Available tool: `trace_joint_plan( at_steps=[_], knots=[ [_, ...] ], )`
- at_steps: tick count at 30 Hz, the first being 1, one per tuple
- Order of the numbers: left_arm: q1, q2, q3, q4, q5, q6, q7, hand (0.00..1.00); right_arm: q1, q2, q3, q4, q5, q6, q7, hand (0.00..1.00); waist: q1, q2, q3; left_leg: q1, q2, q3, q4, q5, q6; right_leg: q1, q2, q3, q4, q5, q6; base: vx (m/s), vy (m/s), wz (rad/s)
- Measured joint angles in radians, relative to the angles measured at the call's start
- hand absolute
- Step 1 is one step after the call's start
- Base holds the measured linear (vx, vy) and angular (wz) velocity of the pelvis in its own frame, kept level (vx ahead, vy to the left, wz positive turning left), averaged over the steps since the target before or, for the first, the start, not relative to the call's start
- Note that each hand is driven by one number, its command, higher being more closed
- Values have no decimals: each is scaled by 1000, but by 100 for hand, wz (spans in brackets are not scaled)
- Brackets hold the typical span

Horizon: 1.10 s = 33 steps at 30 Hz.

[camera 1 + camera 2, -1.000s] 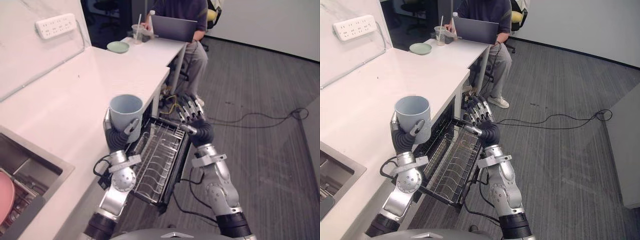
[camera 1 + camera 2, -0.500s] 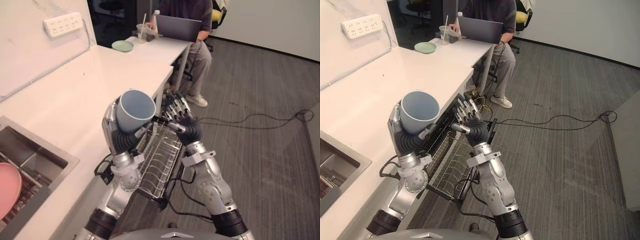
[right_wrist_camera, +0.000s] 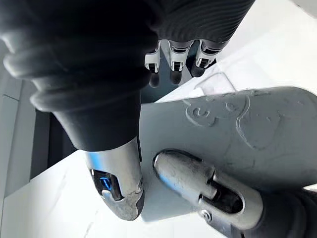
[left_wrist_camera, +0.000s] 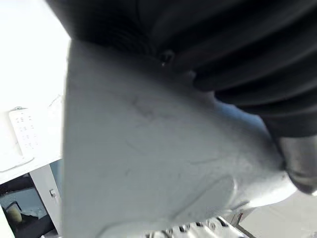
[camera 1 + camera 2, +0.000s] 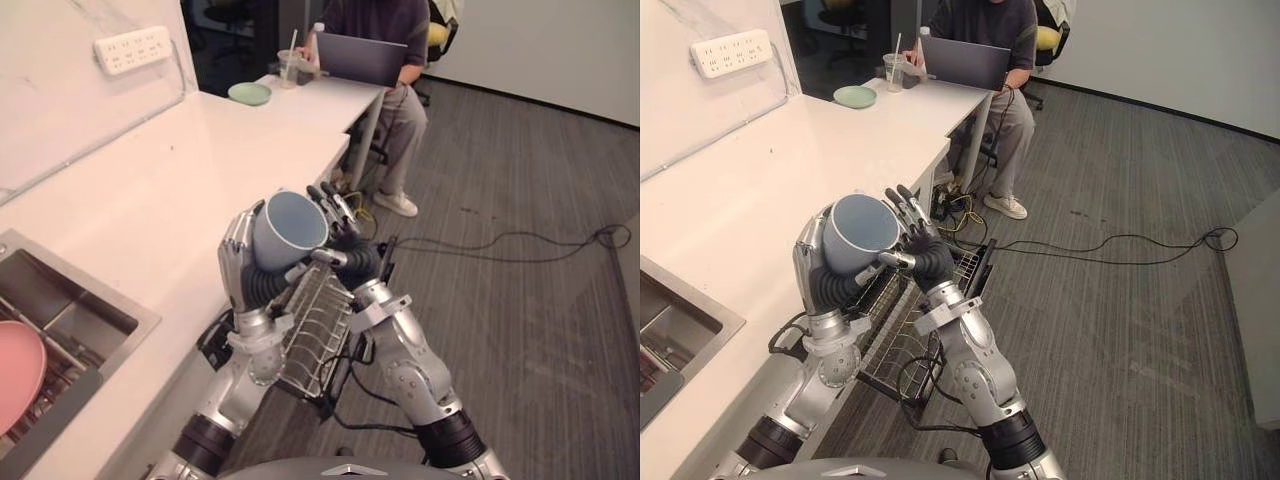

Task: Walk over to the sink, pick up the cup, carry it to the dishwasher, place the cup inside the dishwasher, then close the dishwasher door

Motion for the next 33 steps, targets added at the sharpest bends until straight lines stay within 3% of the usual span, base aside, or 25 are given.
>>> trace_joint_plan(
  at_steps=[14,33],
  knots=[
    [1,16,-11,28,-1,2,-25,100,-26,-27,31,-6,-111,51,-30,0,1,-2,-22,6,-1,-8,-32,26,-2,-4,3,-3,-8,6,-2,-7,-3,1],
    [1,53,-9,28,74,40,-23,100,-26,-51,44,-5,-153,112,-76,0,-7,-1,-38,6,-1,-11,-33,30,-4,-4,3,-3,-8,8,-2,0,0,0]
  ],
)
